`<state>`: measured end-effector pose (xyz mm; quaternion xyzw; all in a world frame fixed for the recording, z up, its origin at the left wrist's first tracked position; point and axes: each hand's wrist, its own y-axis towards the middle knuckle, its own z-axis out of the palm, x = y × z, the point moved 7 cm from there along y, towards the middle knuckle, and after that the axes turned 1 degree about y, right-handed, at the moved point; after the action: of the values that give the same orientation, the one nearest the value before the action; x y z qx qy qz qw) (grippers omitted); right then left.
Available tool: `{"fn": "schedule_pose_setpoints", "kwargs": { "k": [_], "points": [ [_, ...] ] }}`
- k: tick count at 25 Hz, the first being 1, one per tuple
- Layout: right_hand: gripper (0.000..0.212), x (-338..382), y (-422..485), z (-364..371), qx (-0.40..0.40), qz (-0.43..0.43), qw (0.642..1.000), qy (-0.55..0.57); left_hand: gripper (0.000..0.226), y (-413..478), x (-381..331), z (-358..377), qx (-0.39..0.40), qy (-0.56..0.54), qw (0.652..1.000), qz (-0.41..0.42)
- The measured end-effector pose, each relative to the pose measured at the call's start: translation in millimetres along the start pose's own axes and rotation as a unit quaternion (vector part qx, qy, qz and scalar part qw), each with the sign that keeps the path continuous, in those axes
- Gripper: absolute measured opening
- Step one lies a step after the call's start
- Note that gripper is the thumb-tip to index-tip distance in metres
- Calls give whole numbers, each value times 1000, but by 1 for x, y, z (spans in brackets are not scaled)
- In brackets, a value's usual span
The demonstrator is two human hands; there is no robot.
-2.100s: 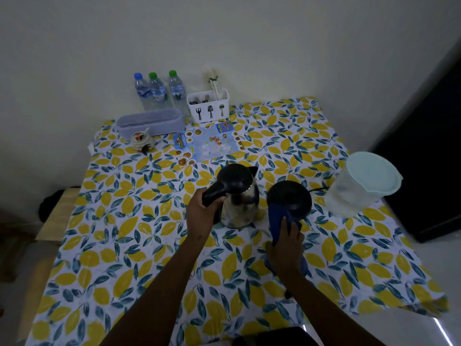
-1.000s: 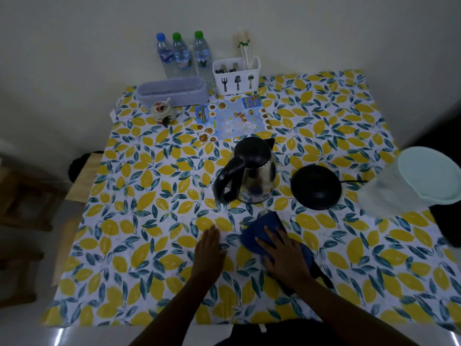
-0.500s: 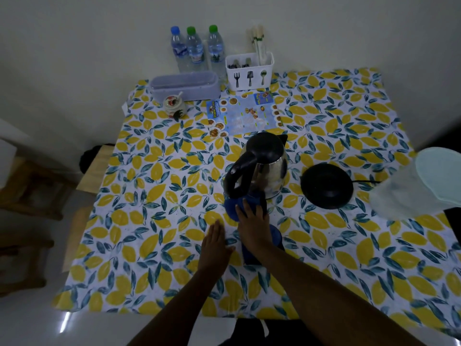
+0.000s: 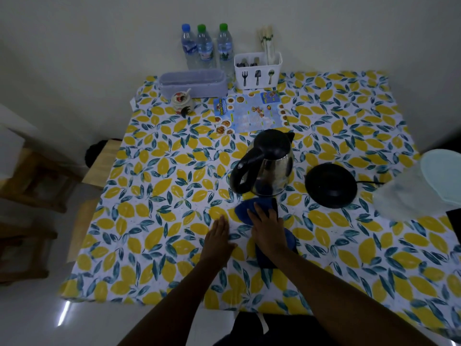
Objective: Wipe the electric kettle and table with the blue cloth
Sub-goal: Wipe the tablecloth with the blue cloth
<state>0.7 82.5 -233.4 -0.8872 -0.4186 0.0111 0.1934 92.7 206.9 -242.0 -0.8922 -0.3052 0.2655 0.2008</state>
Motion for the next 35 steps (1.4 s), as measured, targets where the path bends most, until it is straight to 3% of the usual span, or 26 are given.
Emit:
{"fn": "schedule_pose_setpoints", "kwargs": {
  "k": [7, 14, 18, 24, 27, 32, 35],
  "points": [
    [55, -11, -21, 4, -4, -3, 1000, -3, 79, -3, -5, -3, -1, 30, 999, 14],
    [57, -107, -75, 17, -28, 149, 986, 68, 69, -16, -57, 22, -4, 89, 987, 132],
    [47, -114, -75, 6, -18, 153, 985, 74, 67, -19, -87, 41, 25, 89, 983, 161],
    [43, -211, -146, -16, -103, 198, 971, 87, 68, -16, -156, 60, 43, 102, 974, 197],
    [54, -251, -166, -8, -69, 218, 971, 72, 67, -16, -198, 70, 43, 100, 970, 216],
    [85, -258, -185, 22, -84, 216, 970, 73, 66, -15, -242, 84, 45, 107, 969, 219],
    [86, -260, -184, 21, -83, 207, 971, 81, 66, -19, -248, 89, 45, 109, 970, 214]
  ]
}}
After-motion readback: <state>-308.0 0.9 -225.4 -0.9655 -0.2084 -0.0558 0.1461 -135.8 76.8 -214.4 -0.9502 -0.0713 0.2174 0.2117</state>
